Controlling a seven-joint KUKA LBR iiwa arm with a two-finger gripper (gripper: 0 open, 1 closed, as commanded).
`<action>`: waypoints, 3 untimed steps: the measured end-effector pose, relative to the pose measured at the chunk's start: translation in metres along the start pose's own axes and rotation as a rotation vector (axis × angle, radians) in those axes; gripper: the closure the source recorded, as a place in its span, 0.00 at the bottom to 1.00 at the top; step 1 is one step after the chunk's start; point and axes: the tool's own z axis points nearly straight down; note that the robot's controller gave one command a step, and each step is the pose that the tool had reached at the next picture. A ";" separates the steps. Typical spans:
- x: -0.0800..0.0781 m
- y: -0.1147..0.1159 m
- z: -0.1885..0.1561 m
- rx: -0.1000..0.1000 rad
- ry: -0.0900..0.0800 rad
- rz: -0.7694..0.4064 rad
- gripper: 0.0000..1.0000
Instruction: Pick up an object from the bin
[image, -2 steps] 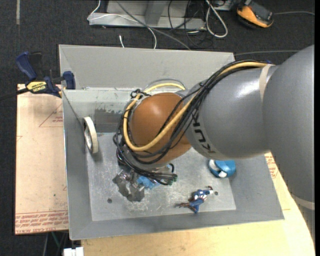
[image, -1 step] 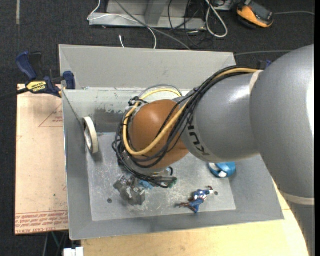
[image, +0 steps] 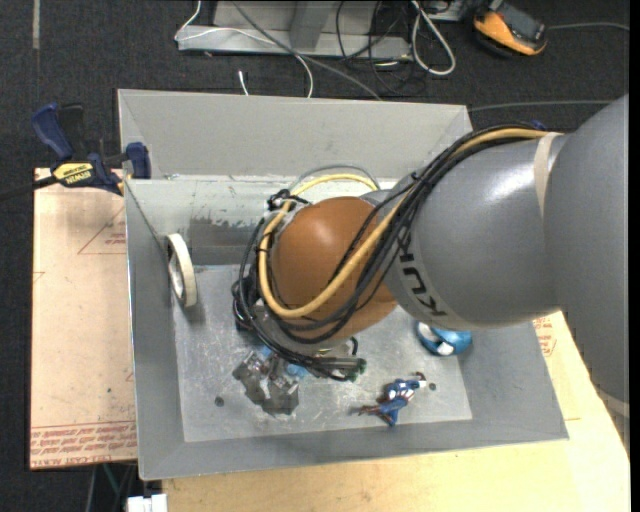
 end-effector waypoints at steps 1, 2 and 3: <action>-0.014 -0.009 0.018 -0.006 0.012 0.016 1.00; 0.007 -0.021 -0.002 -0.002 0.003 -0.014 1.00; -0.021 0.022 0.029 -0.007 0.007 -0.182 1.00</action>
Offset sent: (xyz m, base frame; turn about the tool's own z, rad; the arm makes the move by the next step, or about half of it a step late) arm 0.0101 -0.0189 0.0016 -0.0184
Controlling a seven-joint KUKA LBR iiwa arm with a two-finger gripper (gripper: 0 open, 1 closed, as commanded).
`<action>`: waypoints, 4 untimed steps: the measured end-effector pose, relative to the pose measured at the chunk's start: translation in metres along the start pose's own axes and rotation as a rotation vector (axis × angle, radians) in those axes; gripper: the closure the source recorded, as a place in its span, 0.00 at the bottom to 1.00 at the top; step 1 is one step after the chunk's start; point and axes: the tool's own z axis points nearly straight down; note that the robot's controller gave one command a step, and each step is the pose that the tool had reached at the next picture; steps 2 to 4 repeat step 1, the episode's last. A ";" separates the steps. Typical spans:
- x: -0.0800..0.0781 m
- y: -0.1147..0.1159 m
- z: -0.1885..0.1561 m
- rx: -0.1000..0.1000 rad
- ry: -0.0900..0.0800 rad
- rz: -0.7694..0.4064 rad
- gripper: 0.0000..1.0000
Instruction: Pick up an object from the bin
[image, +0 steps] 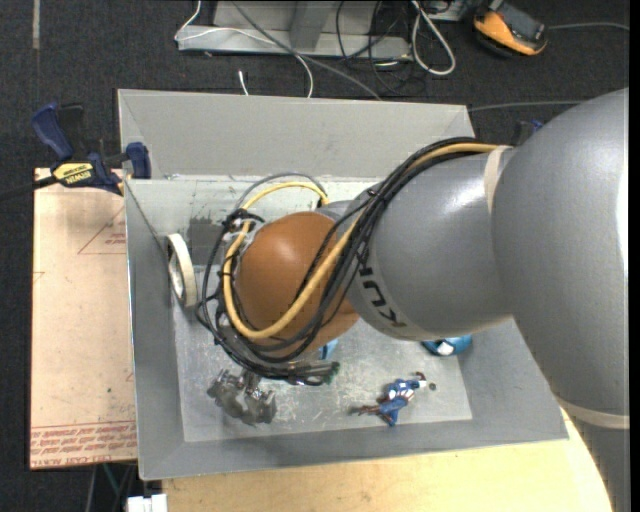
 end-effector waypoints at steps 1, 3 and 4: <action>0.029 -0.051 -0.013 0.008 -0.007 0.163 1.00; 0.029 -0.051 -0.013 0.008 -0.007 0.163 1.00; 0.029 -0.051 -0.013 0.008 -0.007 0.163 1.00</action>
Offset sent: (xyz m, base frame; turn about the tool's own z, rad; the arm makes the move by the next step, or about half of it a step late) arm 0.0069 -0.0061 0.0268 -0.0050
